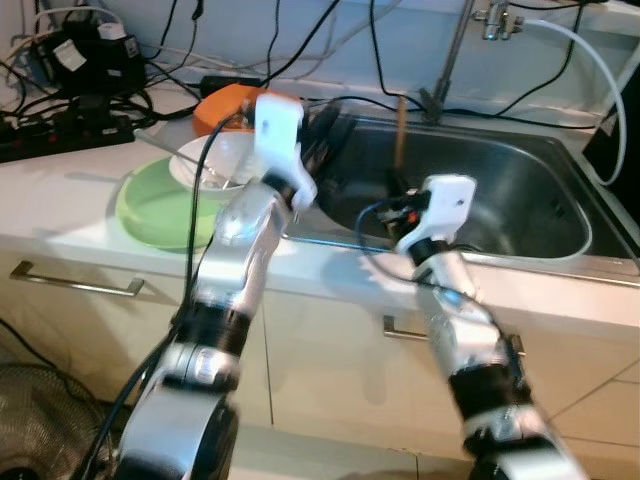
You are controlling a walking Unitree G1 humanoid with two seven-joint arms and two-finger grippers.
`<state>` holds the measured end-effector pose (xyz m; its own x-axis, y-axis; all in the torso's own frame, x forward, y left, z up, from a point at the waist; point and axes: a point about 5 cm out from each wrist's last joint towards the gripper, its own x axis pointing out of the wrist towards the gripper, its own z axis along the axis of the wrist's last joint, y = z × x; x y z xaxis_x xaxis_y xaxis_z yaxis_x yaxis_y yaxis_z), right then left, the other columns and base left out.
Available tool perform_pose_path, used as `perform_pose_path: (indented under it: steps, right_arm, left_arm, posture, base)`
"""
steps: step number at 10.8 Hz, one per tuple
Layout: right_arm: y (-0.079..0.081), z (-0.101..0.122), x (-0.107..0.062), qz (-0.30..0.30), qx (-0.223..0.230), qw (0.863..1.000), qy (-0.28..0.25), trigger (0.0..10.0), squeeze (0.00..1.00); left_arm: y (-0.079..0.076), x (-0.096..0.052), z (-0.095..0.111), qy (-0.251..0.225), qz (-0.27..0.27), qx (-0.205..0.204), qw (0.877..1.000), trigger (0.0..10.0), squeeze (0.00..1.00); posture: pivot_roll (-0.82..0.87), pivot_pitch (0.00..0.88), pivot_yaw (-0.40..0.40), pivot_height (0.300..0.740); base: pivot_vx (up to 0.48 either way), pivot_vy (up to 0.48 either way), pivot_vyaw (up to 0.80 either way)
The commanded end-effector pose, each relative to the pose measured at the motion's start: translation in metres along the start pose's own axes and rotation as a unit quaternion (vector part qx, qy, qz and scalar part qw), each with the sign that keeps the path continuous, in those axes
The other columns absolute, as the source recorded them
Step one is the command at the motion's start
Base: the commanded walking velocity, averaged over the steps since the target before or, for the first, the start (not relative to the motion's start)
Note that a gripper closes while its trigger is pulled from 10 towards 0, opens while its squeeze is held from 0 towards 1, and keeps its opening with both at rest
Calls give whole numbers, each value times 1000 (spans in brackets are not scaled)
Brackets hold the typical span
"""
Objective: Kitchen organization
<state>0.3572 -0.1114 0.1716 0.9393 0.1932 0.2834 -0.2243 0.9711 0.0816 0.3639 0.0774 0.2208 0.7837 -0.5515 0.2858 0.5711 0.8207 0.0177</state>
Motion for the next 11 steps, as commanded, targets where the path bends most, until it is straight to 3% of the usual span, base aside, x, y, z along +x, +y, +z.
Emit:
perform_pose_path:
  steps: [1,3,6,9,11]
  right_arm:
    - [-8,5,5,-18,-8,1000,-8,10000,0]
    - [-29,6,14,-49,-33,998,4,10000,0]
    - [-40,1,26,-59,-51,996,41,10000,0]
    - [-31,-11,31,-54,-42,994,83,10000,0]
    - [-24,-21,29,-44,-43,992,111,10000,0]
  left_arm:
    - [-7,-2,-4,14,-17,10,1000,10000,0]
    - [-12,-19,-27,51,-22,9,998,10000,0]
    - [-18,-37,-45,92,-33,2,995,10000,0]
    - [-16,-59,-56,136,-35,17,990,10000,0]
    - [-18,-66,-58,154,-47,17,987,10000,0]
  posture:
    - [208,0,-38,740]
    - [215,0,-44,740]
    - [224,0,-50,740]
    - [250,0,-59,740]
    - [270,0,-66,740]
  base:
    - [0,0,0]
    - [0,0,0]
    - [0,0,0]
    - [0,0,0]
    - [0,0,0]
